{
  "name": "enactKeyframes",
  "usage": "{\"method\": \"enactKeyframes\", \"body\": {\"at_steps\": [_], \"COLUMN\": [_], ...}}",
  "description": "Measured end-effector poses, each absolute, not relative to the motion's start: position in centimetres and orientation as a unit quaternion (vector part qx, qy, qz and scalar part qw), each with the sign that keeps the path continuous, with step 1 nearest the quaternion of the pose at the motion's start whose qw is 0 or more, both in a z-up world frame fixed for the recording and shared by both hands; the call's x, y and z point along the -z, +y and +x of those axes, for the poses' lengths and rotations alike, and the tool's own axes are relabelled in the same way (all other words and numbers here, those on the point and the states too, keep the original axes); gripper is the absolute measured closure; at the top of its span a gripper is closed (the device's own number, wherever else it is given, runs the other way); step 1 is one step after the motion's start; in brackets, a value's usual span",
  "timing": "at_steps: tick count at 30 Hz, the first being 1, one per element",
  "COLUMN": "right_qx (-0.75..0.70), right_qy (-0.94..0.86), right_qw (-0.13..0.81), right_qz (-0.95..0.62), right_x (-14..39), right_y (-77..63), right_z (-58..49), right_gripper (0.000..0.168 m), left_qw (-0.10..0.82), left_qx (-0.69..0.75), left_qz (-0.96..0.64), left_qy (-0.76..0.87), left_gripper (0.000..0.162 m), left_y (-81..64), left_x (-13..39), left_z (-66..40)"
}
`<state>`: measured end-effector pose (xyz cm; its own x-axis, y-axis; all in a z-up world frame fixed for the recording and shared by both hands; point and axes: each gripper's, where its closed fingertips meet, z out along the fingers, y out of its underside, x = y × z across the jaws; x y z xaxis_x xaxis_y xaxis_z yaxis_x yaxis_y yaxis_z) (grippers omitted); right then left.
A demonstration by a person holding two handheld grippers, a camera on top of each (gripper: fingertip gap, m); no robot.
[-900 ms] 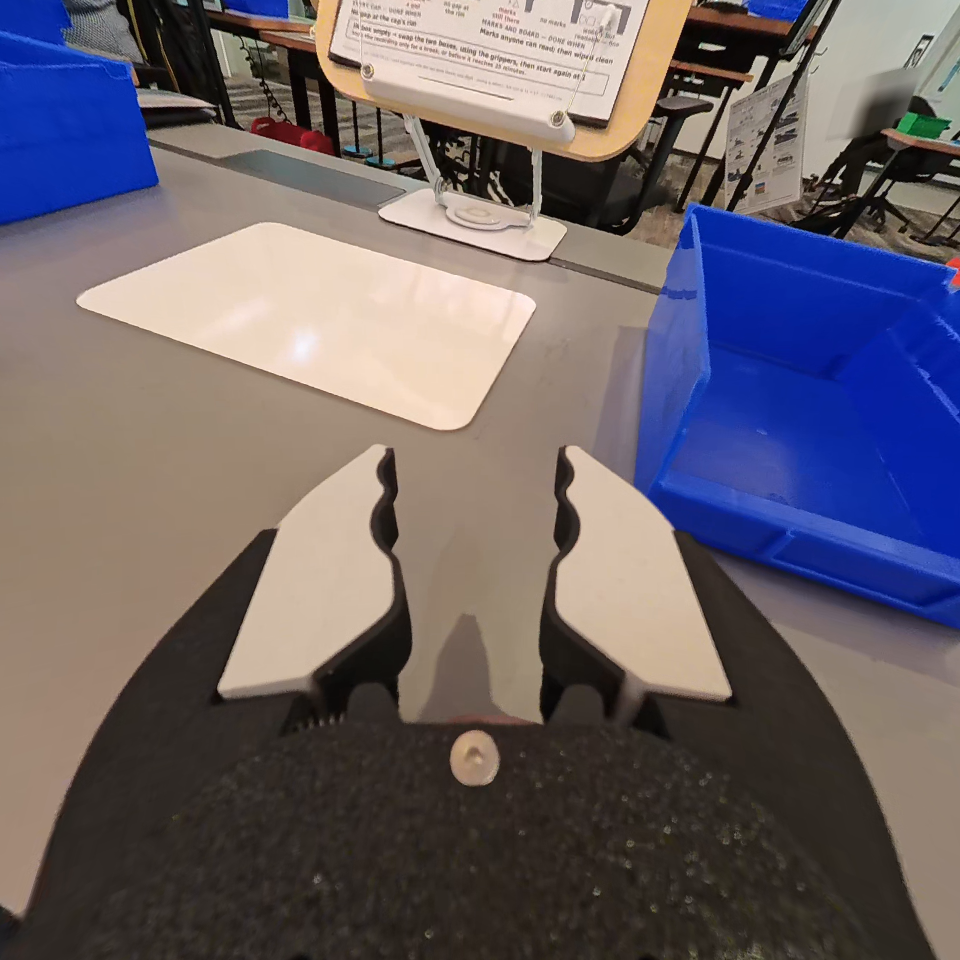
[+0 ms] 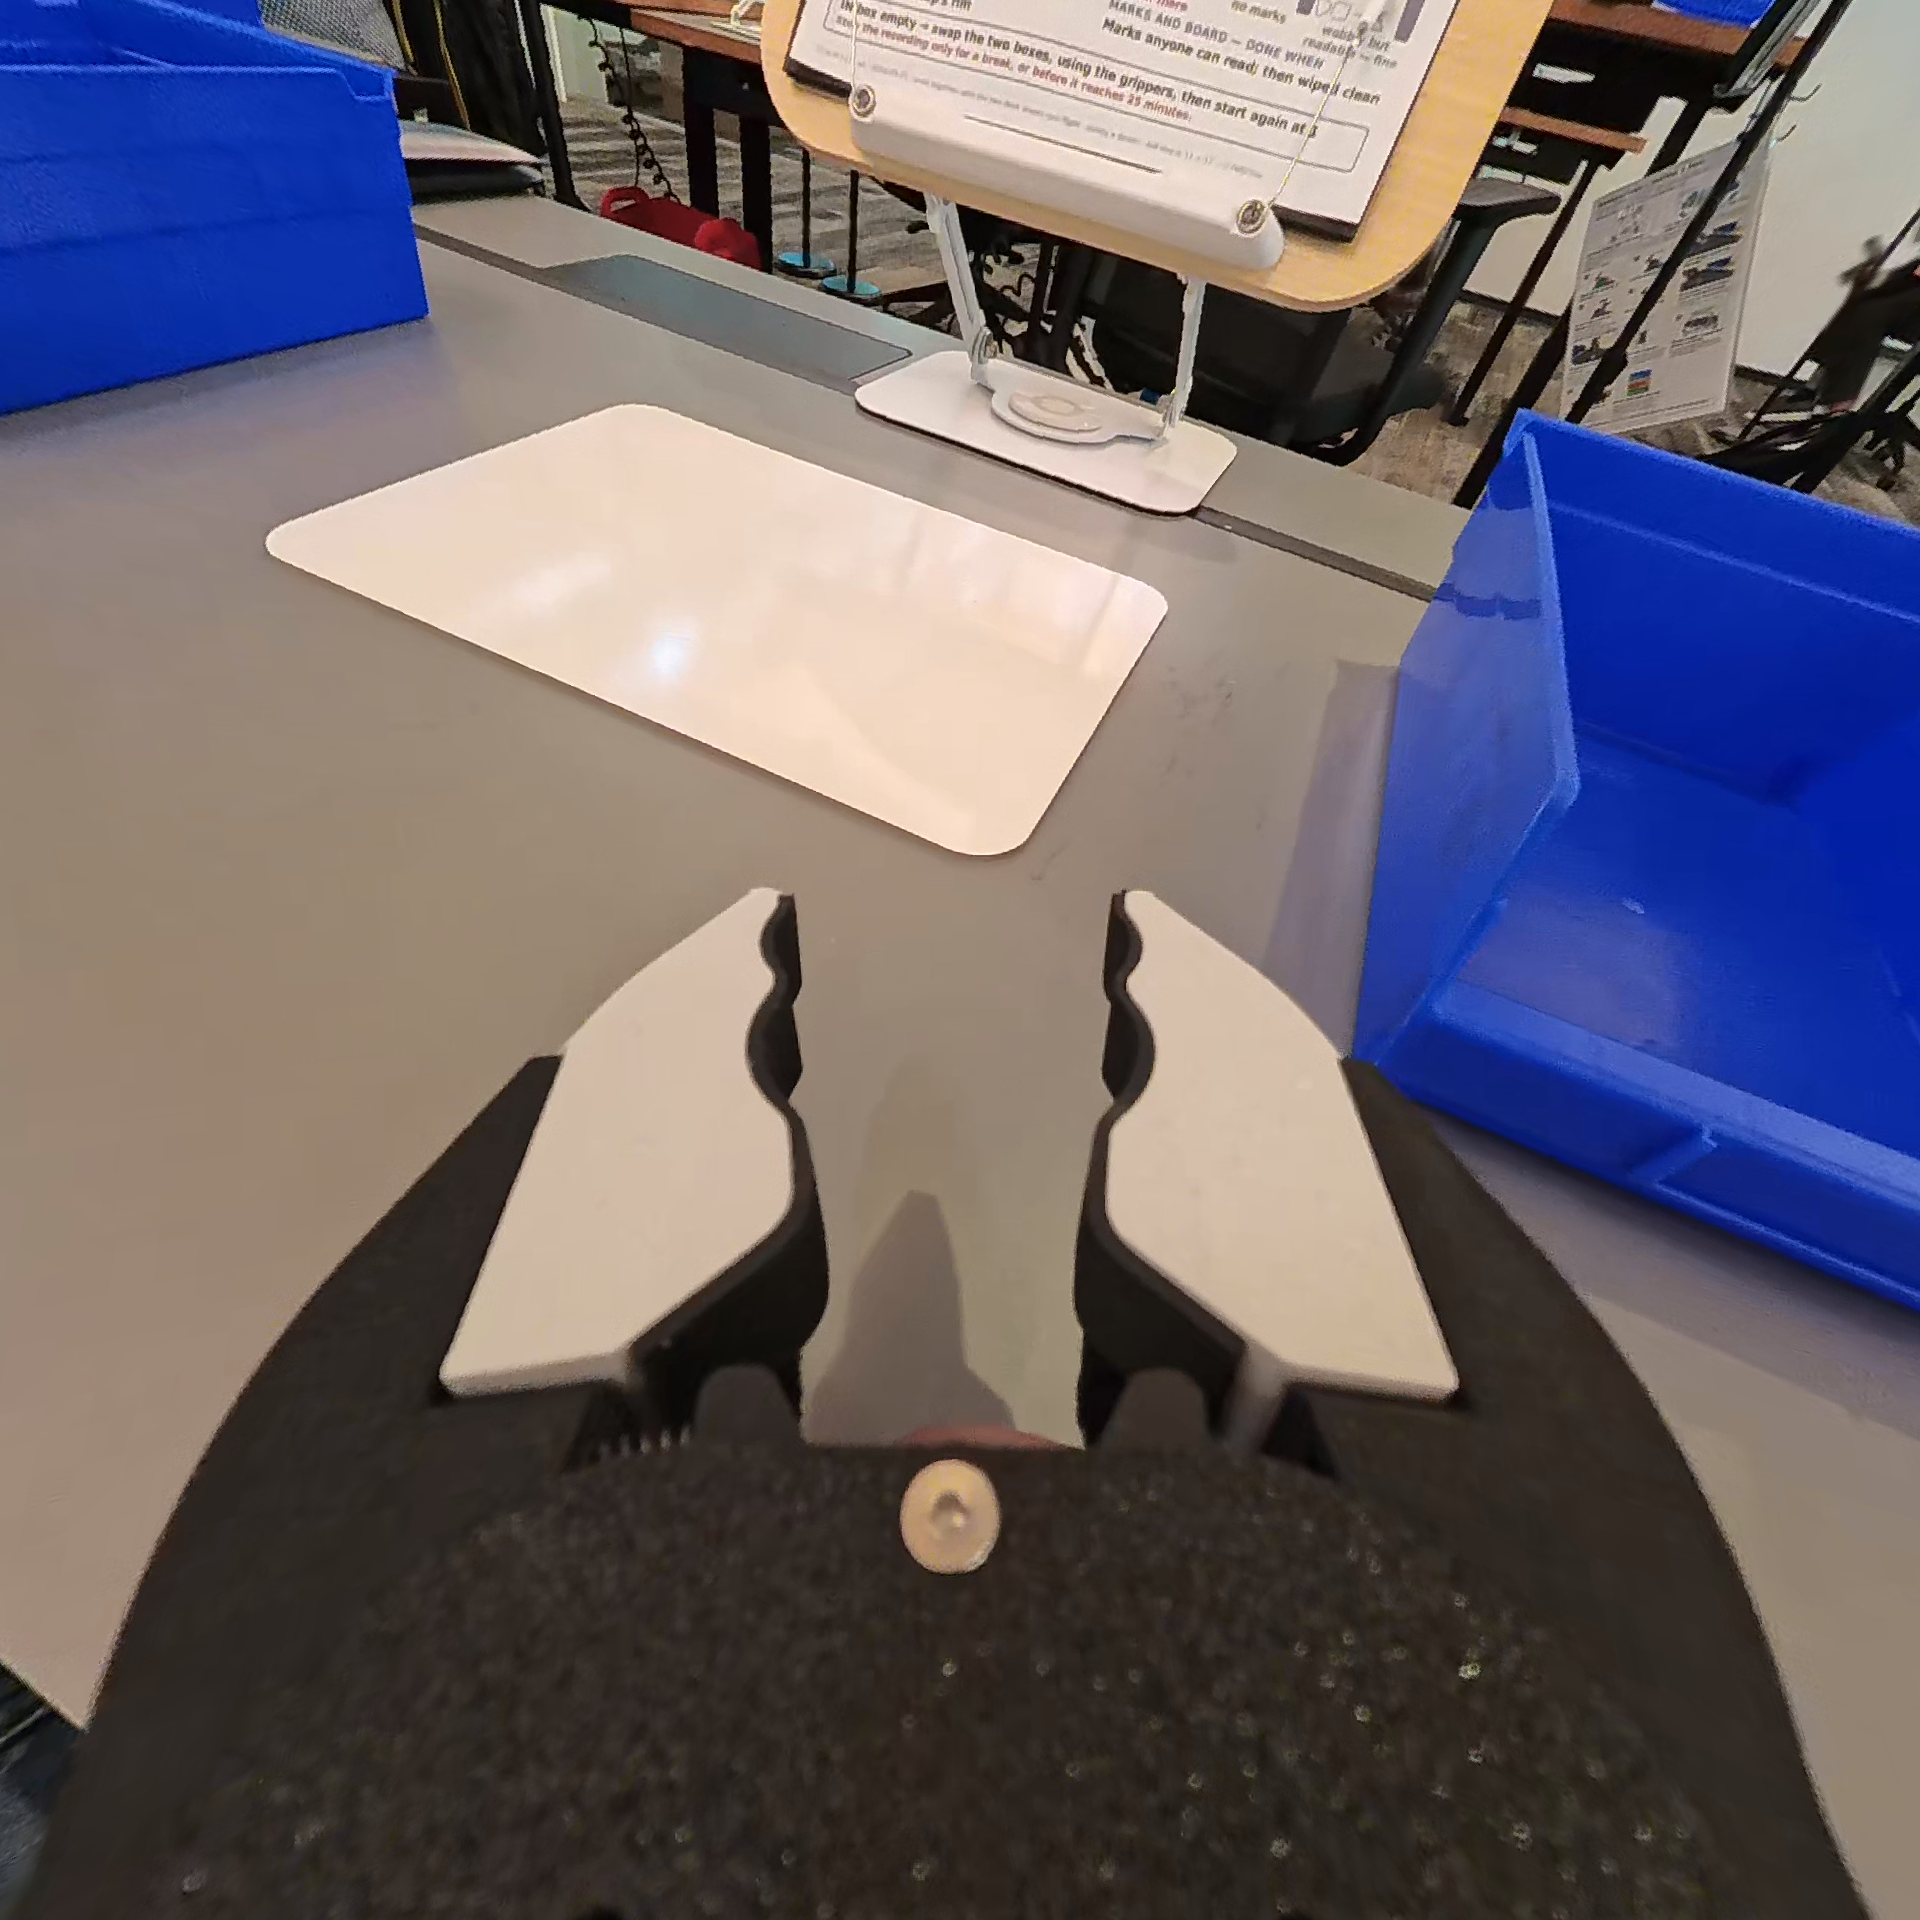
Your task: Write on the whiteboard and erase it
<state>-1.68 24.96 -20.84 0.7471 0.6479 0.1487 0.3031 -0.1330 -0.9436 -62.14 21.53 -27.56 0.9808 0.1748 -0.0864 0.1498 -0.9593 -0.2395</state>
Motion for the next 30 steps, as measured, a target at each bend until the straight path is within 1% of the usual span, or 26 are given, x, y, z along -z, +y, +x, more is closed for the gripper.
{"method": "enactKeyframes", "body": {"at_steps": [5,8,11,13,16,19,21,26,30], "right_qx": [-0.162,-0.165,-0.165,-0.163,-0.166,-0.169,-0.171,-0.165,-0.162], "right_qy": [-0.316,-0.315,-0.317,-0.320,-0.321,-0.323,-0.326,-0.337,-0.339], "right_qw": [0.570,0.571,0.571,0.574,0.576,0.575,0.574,0.574,0.572], "right_qz": [-0.741,-0.740,-0.739,-0.736,-0.733,-0.733,-0.731,-0.728,-0.729], "right_x": [20.9,20.8,20.7,20.6,20.4,20.4,20.4,20.5,20.7], "right_y": [25.0,25.0,24.9,24.9,25.0,25.0,24.9,24.7,24.6], "right_z": [-1.6,-1.7,-1.7,-1.8,-1.9,-2.1,-2.2,-2.6,-2.6], "right_gripper": [0.113,0.114,0.114,0.114,0.114,0.114,0.114,0.114,0.114], "left_qw": [0.126,0.145,0.202,0.226,0.223,0.213,0.181,0.084,0.040], "left_qx": [-0.042,-0.037,-0.010,-0.019,-0.037,-0.040,-0.053,-0.053,-0.058], "left_qz": [-0.989,-0.989,-0.970,-0.942,-0.894,-0.845,-0.825,-0.819,-0.810], "left_qy": [-0.065,-0.002,0.138,0.247,0.386,0.489,0.532,0.565,0.582], "left_gripper": [0.106,0.106,0.106,0.107,0.107,0.107,0.106,0.106,0.106], "left_y": [21.3,21.2,22.7,24.0,26.2,28.7,30.2,32.4,33.3], "left_x": [26.6,23.2,17.9,15.0,13.4,14.4,16.5,23.1,26.2], "left_z": [-61.7,-60.6,-56.6,-53.3,-48.3,-43.8,-42.4,-42.1,-42.6]}}
